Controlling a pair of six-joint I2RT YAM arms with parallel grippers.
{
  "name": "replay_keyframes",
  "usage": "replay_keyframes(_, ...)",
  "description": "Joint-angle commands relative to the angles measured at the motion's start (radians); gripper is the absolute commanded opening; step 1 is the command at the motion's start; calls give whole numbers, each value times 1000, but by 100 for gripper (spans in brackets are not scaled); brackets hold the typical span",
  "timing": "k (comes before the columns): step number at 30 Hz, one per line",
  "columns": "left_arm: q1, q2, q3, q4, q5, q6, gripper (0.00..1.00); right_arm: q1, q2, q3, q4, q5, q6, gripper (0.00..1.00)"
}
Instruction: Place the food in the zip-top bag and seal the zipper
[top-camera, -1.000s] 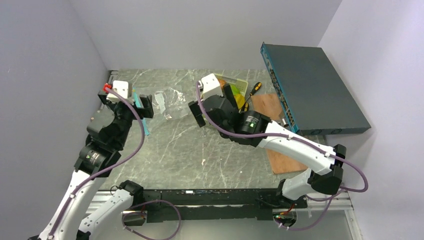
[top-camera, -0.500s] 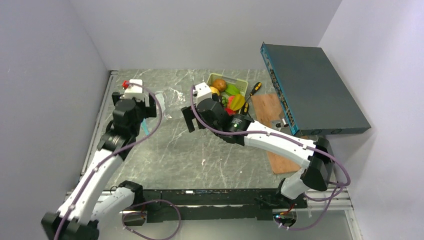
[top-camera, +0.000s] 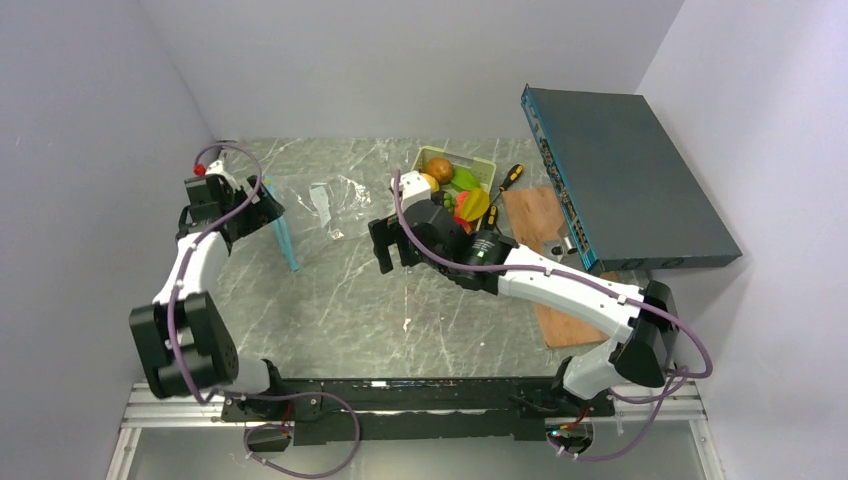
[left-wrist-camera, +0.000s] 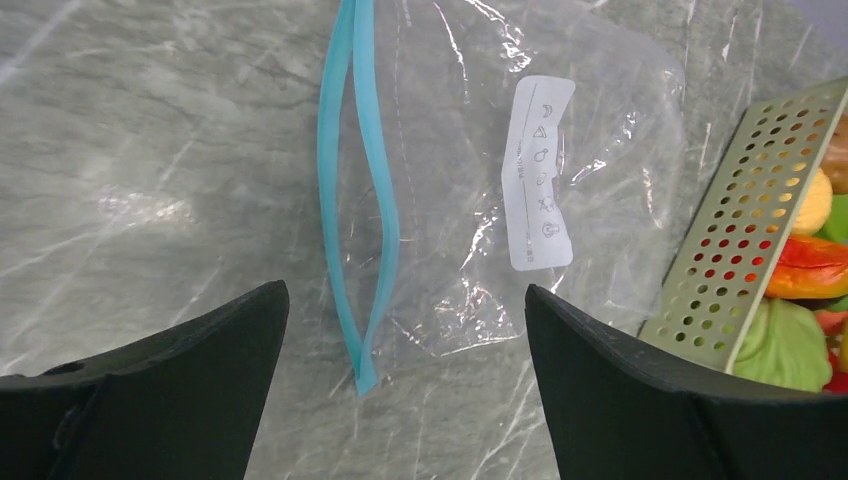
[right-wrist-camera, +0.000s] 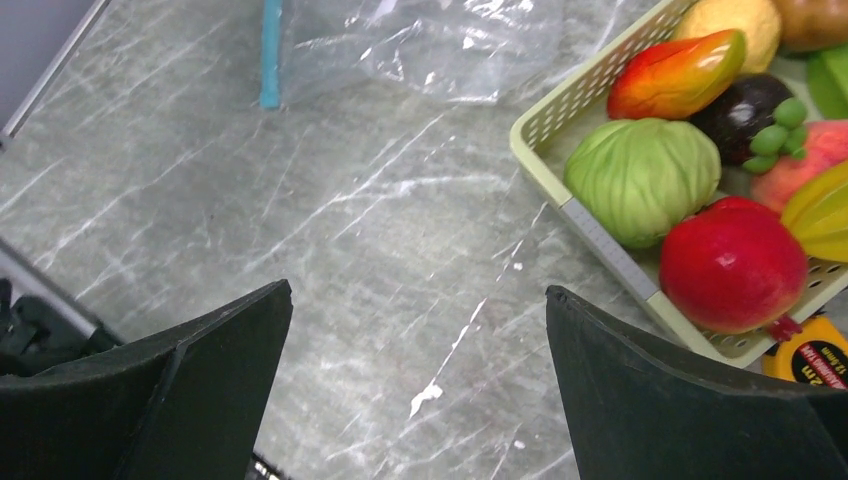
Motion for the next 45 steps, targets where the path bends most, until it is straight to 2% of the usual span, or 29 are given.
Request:
replay_keyframes(1,69,133,73,73,259,-75,90,-1,-2,76,-62,-101,18,100)
replay_keyframes(3,80,192,89,90,313,-70,86,-1,8,90,-86,-103,22,100)
replay_keyframes(11,81,350,155,66,386,-17,80,-2,-14,50,-78,-13,86,100)
replay_keyframes(14,81,390,166,75,428,-6,74,-2,-57,3,-27,-19,74,100)
replay_keyframes(18,81,430,182,44,415,5,64,-1,-104,-29,26,-54,39,100)
replay_keyframes(23,81,453,194,27,415,21,48,-2,-101,-36,33,-71,25,100)
replay_keyframes(25,79,456,198,23,419,25,38,-2,-78,-21,8,-77,21,100)
replay_keyframes(26,78,455,203,15,422,26,29,-2,-66,-14,-1,-86,14,100)
replay_keyframes(29,67,440,223,-14,420,27,12,-2,-45,-19,3,-120,-8,100)
replay_keyframes(32,36,390,244,-68,372,30,1,0,-24,-32,27,-123,-19,100)
replay_keyframes(37,-16,267,241,-116,333,-1,0,9,41,-15,69,-56,-1,99)
replay_keyframes(45,-79,67,182,-105,341,-47,0,28,154,32,243,28,22,97)
